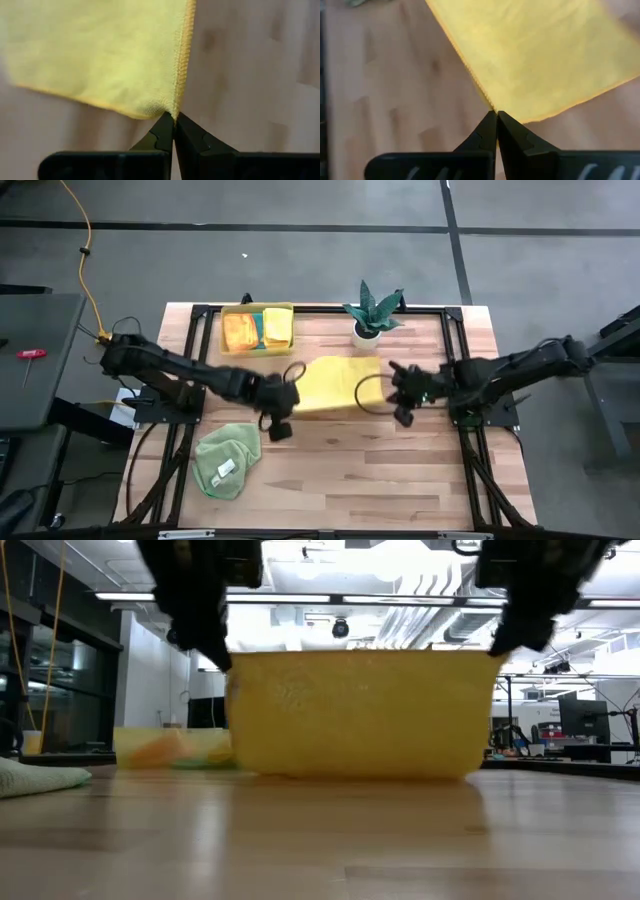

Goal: Fold microfiber towels
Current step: Fold the yellow microfiber cloth

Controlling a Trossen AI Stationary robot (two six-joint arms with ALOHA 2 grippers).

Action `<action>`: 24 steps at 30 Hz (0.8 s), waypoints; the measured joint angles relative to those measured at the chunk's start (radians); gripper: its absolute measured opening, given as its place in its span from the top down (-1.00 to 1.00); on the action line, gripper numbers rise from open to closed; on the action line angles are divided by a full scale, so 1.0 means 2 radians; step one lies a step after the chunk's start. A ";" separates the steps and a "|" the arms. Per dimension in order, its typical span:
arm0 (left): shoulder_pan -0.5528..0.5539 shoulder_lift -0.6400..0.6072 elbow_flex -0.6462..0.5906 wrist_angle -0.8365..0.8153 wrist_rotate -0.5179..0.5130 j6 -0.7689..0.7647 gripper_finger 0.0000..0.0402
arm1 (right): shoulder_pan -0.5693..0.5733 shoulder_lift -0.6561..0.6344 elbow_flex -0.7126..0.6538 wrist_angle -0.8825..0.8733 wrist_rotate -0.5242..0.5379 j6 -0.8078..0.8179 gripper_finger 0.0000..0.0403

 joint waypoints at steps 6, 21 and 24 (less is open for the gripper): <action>-0.044 0.000 -0.056 0.072 0.032 -0.076 1.00 | 0.067 0.000 -0.055 0.084 -0.016 0.105 1.00; 0.002 0.000 -0.069 0.099 0.000 -0.054 1.00 | 0.061 0.001 -0.061 0.070 0.070 0.209 1.00; 0.028 0.000 -0.069 0.103 -0.013 -0.038 1.00 | 0.029 0.011 -0.063 0.053 0.103 0.208 1.00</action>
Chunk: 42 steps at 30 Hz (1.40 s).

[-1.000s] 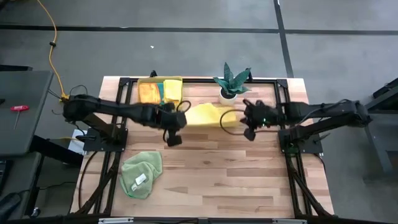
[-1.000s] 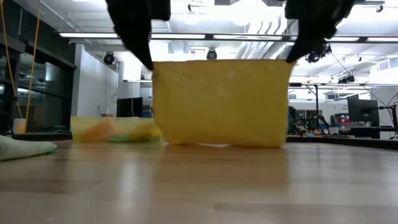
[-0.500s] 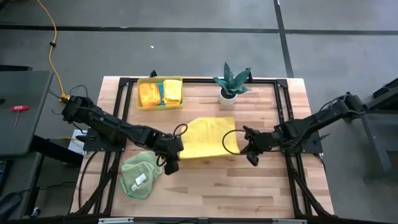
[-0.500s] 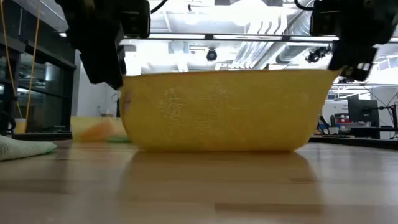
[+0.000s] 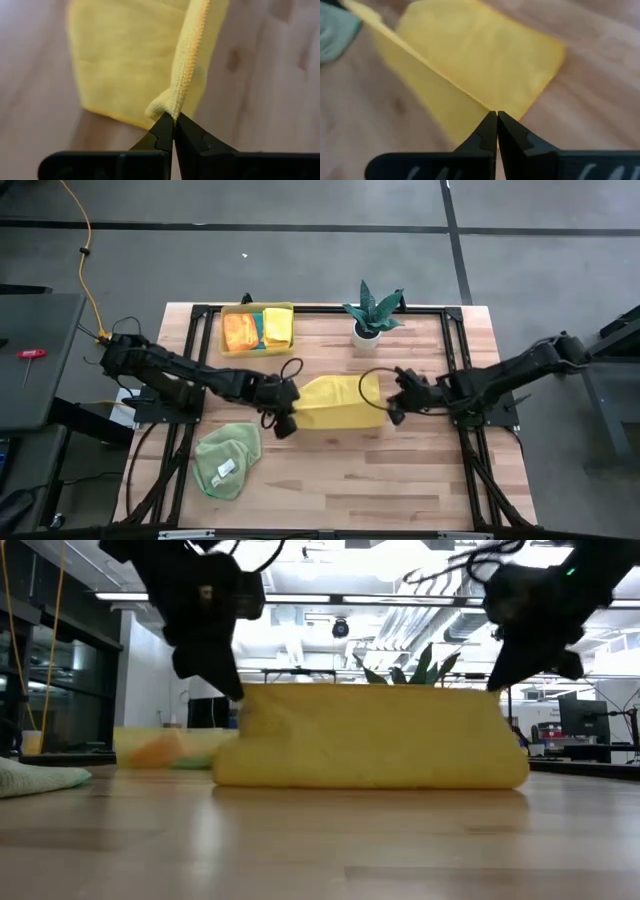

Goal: Fold microfiber towels
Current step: Fold the yellow microfiber cloth

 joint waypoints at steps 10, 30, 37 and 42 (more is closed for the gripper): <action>0.037 0.015 0.001 0.002 -0.015 -0.023 1.00 | -0.092 0.075 -0.010 0.050 0.011 -0.080 1.00; 0.034 0.043 0.001 -0.045 -0.116 -0.118 1.00 | -0.156 0.151 -0.010 0.129 -0.009 -0.116 1.00; 0.034 0.043 0.001 -0.041 -0.122 -0.098 1.00 | -0.160 0.152 -0.010 0.131 -0.005 -0.114 1.00; 0.036 0.043 0.001 -0.038 -0.140 -0.075 0.95 | -0.160 0.153 -0.010 0.128 -0.004 -0.113 1.00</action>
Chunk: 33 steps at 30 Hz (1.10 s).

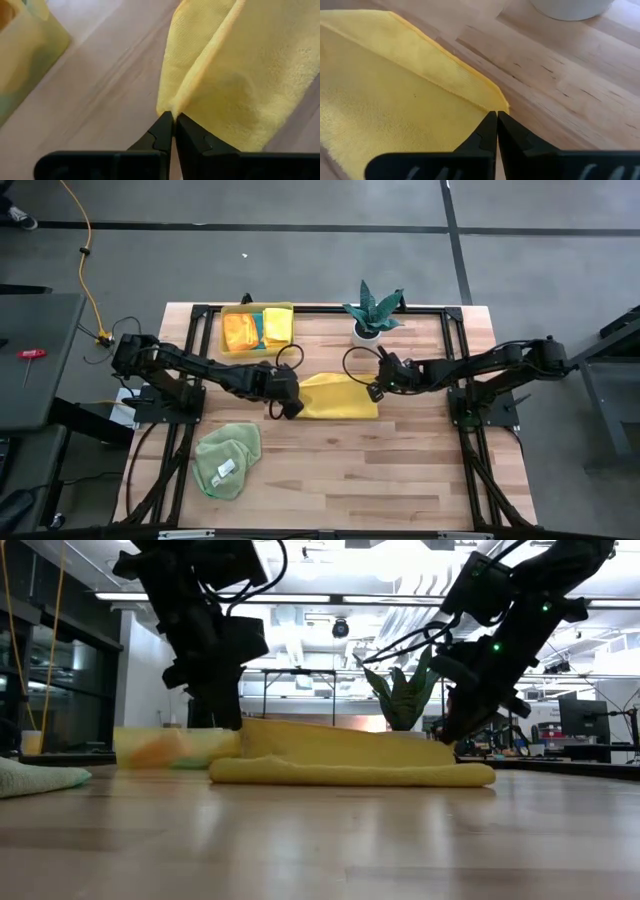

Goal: Fold microfiber towels
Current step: Fold the yellow microfiber cloth

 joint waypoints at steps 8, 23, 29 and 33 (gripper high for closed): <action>0.023 0.000 0.000 0.003 -0.002 0.026 0.80 | 0.000 0.000 0.000 -0.001 0.007 0.011 0.99; 0.106 -0.043 0.000 -0.055 0.031 0.127 0.26 | -0.027 -0.012 0.055 -0.101 -0.012 0.010 0.12; 0.114 -0.099 -0.024 -0.011 0.107 0.142 0.07 | -0.028 -0.032 0.024 -0.133 -0.138 0.055 -0.13; 0.102 -0.129 -0.086 0.133 0.178 0.128 0.01 | -0.019 -0.035 -0.021 -0.080 -0.172 0.131 -0.16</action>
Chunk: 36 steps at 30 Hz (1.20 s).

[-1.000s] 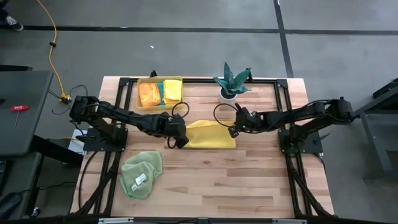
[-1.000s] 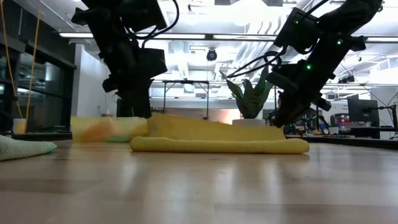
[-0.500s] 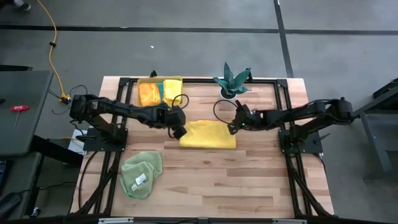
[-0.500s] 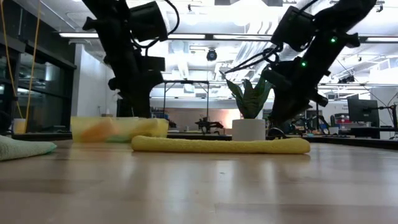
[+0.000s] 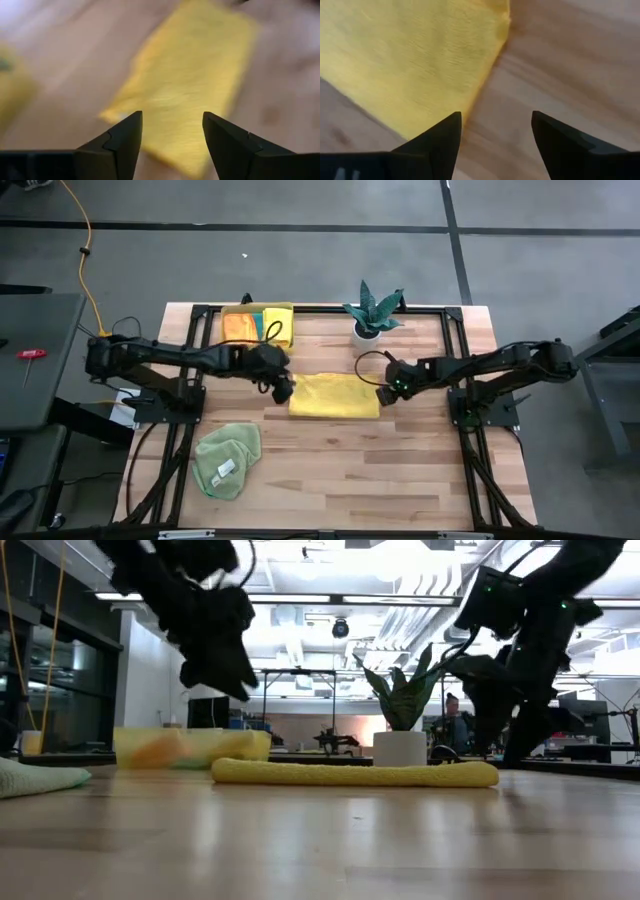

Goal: Fold microfiber towels
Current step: Fold the yellow microfiber cloth

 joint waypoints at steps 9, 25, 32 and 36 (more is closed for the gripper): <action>-0.051 -0.018 -0.068 0.215 0.044 -0.029 0.02 | 0.003 0.034 0.009 0.055 0.005 0.084 -0.15; -0.066 -0.030 -0.069 0.245 0.043 -0.011 0.03 | 0.002 0.145 0.087 0.030 -0.008 0.120 -0.15; -0.066 -0.030 -0.069 0.239 0.043 -0.008 0.03 | 0.002 0.182 0.116 0.014 -0.011 0.118 -0.05; -0.066 -0.030 -0.069 0.233 0.043 -0.008 0.03 | 0.004 0.186 0.120 0.001 0.010 0.116 0.28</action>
